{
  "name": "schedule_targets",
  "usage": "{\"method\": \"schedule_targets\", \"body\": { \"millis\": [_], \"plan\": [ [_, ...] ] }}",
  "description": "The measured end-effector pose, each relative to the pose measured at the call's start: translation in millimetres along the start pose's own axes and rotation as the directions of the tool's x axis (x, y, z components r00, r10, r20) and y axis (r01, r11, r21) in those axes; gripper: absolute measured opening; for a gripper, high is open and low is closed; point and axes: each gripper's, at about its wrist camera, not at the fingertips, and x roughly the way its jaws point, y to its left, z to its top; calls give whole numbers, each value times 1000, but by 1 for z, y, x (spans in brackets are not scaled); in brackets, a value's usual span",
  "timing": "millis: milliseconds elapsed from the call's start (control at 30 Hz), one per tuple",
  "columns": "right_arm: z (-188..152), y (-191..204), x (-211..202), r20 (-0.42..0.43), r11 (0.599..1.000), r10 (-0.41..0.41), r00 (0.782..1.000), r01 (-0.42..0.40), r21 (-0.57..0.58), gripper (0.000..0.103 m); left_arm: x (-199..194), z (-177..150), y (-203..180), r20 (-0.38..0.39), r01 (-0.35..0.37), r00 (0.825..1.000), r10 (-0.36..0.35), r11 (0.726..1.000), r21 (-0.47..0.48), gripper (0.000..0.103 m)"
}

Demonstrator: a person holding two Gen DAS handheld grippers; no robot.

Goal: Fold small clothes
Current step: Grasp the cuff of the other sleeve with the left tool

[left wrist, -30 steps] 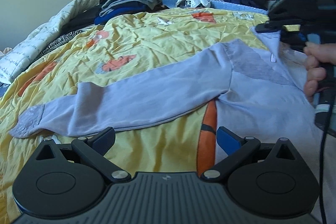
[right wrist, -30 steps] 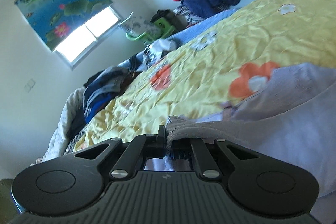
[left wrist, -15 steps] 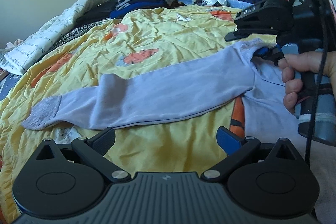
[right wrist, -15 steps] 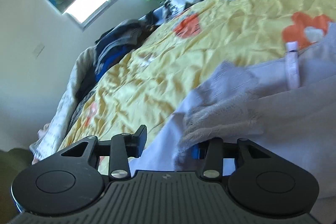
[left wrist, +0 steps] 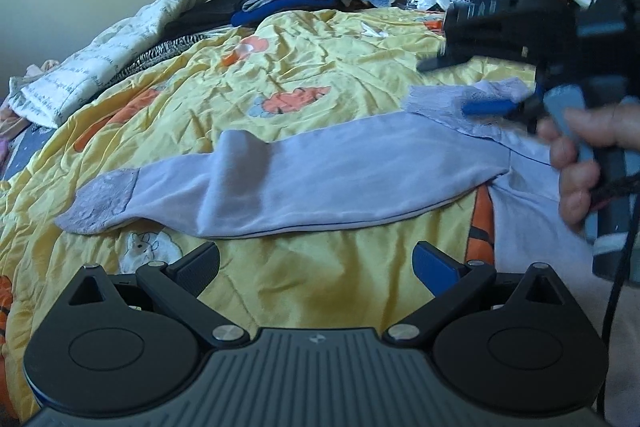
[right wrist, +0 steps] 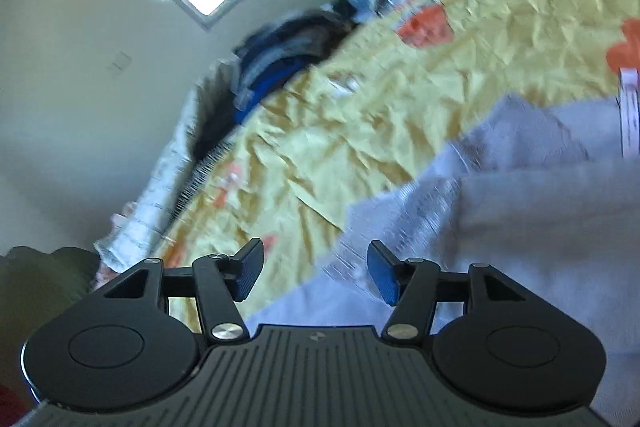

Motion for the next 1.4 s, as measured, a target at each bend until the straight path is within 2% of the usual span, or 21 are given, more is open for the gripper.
{"method": "schedule_targets", "body": {
  "millis": [67, 100, 267, 367, 400, 500, 567, 600, 667, 767, 833, 900, 967, 1067, 1133, 1200, 1233, 1267, 1300, 1333, 1400],
  "plan": [
    [-3, -5, 14, -65, 999, -52, 997, 52, 1, 64, -1, 0, 3, 1, -5, 1000, 5, 1000, -8, 103],
    [-6, -7, 16, -66, 998, -70, 995, 70, 3, 64, -1, 0, 5, 3, -8, 1000, 8, 1000, -9, 103],
    [-13, 0, 0, -10, 1000, -15, 1000, 15, -15, 66, 2, -2, 19, -5, -33, 999, 33, 998, -53, 103],
    [-15, -2, 11, -66, 997, -77, 995, 75, -32, 64, 2, -1, 28, -12, -16, 1000, 15, 996, -89, 103],
    [-17, -1, 10, -58, 996, -86, 995, 83, -41, 63, 0, -1, 33, -4, -14, 1000, 14, 995, -100, 103],
    [-19, 11, -9, -23, 995, -62, 998, 61, -76, 64, -1, -2, 58, 21, -37, 999, 41, 984, -175, 103],
    [-23, 24, -27, 7, 989, -41, 999, 41, -142, 65, 1, -4, 85, 26, -24, 999, 32, 960, -278, 103],
    [-26, 29, -37, 28, 984, -40, 999, 45, -175, 67, 3, -6, 101, 29, -11, 999, 22, 938, -347, 103],
    [-34, 38, -54, 59, 972, -37, 998, 50, -228, 68, 8, -11, 133, 40, 29, 999, -11, 870, -492, 103],
    [-45, 43, -74, 82, 962, -27, 996, 48, -267, 68, 24, -19, 174, 72, 149, 988, -136, 729, -668, 103],
    [-50, 42, -83, 82, 962, -21, 996, 42, -269, 69, 36, -25, 191, 101, 214, 973, -209, 632, -745, 103],
    [-54, 41, -90, 83, 962, -14, 996, 36, -270, 69, 44, -29, 200, 155, 270, 957, -247, 556, -786, 103],
    [-59, 41, -98, 93, 961, -17, 996, 42, -273, 69, 50, -31, 205, 205, 315, 943, -264, 498, -808, 103],
    [-63, 41, -107, 106, 957, -23, 994, 53, -286, 71, 64, -36, 216, 280, 370, 920, -272, 378, -849, 103],
    [-65, 40, -115, 118, 957, -22, 993, 55, -284, 72, 68, -35, 225, 319, 382, 920, -228, 333, -862, 102],
    [-67, 37, -123, 131, 957, -24, 991, 60, -283, 73, 74, -32, 233, 331, 373, 926, -184, 299, -878, 100],
    [-68, 37, -126, 139, 956, -29, 990, 68, -284, 73, 77, -30, 237, 335, 371, 927, -169, 282, -885, 92],
    [-69, 36, -130, 145, 955, -34, 989, 75, -286, 73, 82, -28, 241, 324, 360, 931, -167, 270, -893, 69],
    [-71, 35, -133, 151, 953, -39, 988, 82, -290, 74, 89, -25, 246, 295, 336, 938, -182, 265, -904, 53],
    [-72, 35, -135, 155, 951, -46, 987, 91, -296, 75, 96, -24, 249, 267, 315, 942, -205, 259, -913, 27],
    [-76, 33, -140, 160, 945, -64, 985, 111, -308, 76, 107, -25, 253, 239, 293, 942, -238, 226, -929, 15]
  ]
}}
